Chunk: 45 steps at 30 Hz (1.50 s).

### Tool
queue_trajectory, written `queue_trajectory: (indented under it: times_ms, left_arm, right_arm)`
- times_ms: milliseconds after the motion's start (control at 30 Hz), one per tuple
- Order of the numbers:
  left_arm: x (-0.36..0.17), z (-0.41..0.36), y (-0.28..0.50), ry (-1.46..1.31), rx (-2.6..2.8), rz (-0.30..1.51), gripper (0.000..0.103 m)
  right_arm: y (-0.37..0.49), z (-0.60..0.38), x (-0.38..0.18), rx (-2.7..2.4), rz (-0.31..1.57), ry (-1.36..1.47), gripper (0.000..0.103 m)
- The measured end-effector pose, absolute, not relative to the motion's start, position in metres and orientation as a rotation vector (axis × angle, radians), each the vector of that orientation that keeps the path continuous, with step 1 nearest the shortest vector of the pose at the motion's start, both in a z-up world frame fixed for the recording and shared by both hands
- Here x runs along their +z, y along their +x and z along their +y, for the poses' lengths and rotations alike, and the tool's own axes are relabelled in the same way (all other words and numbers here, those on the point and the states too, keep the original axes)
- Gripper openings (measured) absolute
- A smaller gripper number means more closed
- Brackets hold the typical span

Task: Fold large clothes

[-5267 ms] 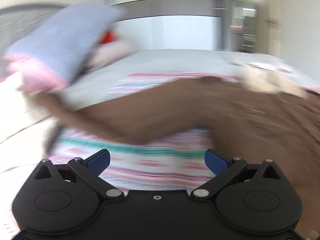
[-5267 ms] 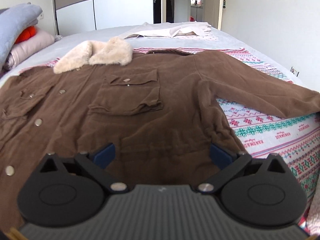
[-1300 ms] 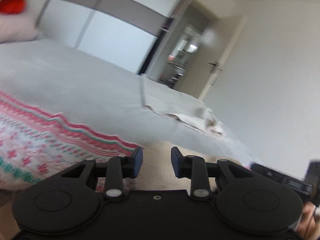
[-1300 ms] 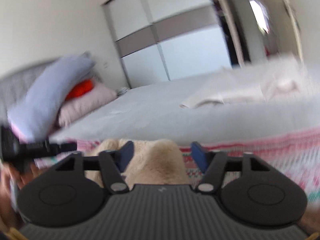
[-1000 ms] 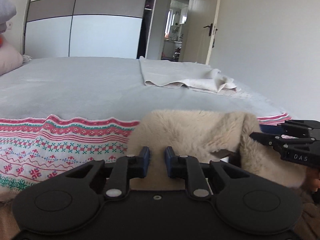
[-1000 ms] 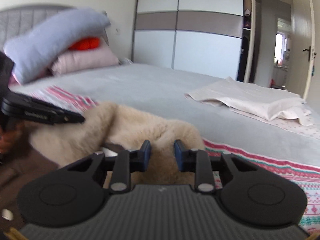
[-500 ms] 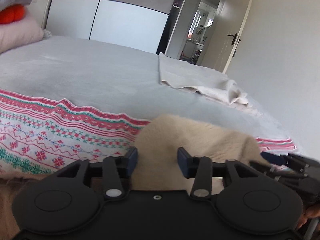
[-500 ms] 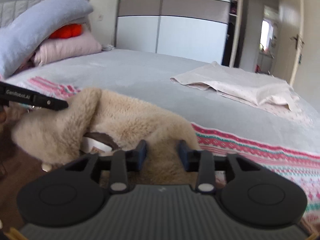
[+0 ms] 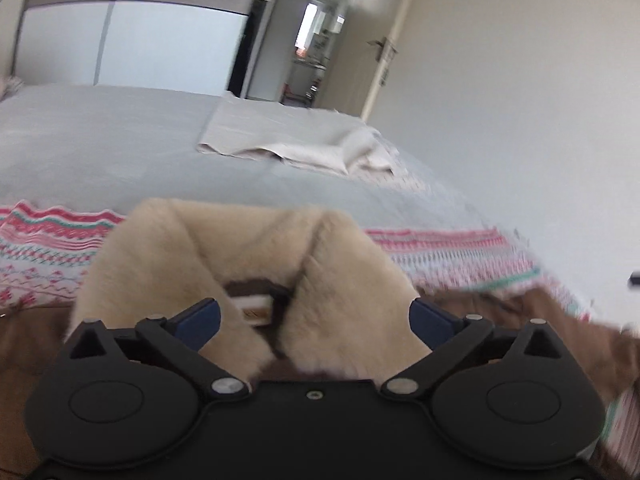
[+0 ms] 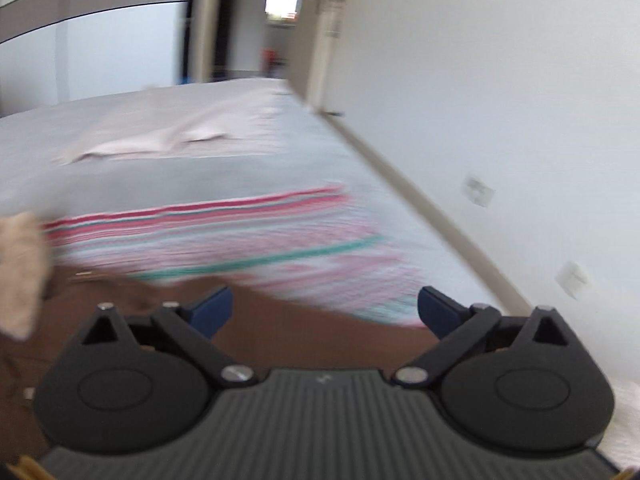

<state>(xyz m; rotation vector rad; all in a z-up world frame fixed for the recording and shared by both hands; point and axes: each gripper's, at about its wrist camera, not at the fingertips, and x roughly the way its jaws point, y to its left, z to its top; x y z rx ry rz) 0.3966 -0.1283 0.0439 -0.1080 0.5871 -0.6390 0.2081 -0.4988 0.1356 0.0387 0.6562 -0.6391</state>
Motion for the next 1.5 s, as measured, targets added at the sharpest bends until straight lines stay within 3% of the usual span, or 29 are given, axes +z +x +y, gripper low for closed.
queue_trajectory:
  times_ms: [267, 367, 433, 567, 967, 1267, 1500]
  left_arm:
    - [0.019, -0.163, 0.377, 0.077, -0.648, 0.538, 0.103]
    - [0.013, -0.169, 0.376, 0.117, -0.649, 0.539, 0.103]
    - [0.011, -0.172, 0.374, 0.13, -0.651, 0.54, 0.103]
    - [0.012, -0.175, 0.369, 0.117, -0.689, 0.543, 0.103]
    - [0.01, -0.179, 0.367, 0.121, -0.707, 0.559, 0.103]
    - [0.02, -0.169, 0.372, 0.078, -0.711, 0.574, 0.103]
    - [0.035, -0.136, 0.395, -0.042, -0.63, 0.615, 0.103]
  right_arm:
    - [0.127, -0.602, 0.099, -1.03, 0.791, 0.273, 0.101]
    - [0.121, -0.613, 0.071, -1.069, 0.847, 0.312, 0.094]
    - [0.122, -0.611, 0.059, -1.061, 0.836, 0.295, 0.08]
    - [0.128, -0.601, 0.058, -1.014, 0.795, 0.275, 0.01]
    - [0.084, -0.55, 0.141, -1.128, 0.509, 0.136, 0.005]
    - [0.131, -0.451, 0.25, -0.809, 0.278, -0.001, 0.005]
    - [0.185, -0.343, 0.291, -0.478, 0.238, -0.086, 0.005]
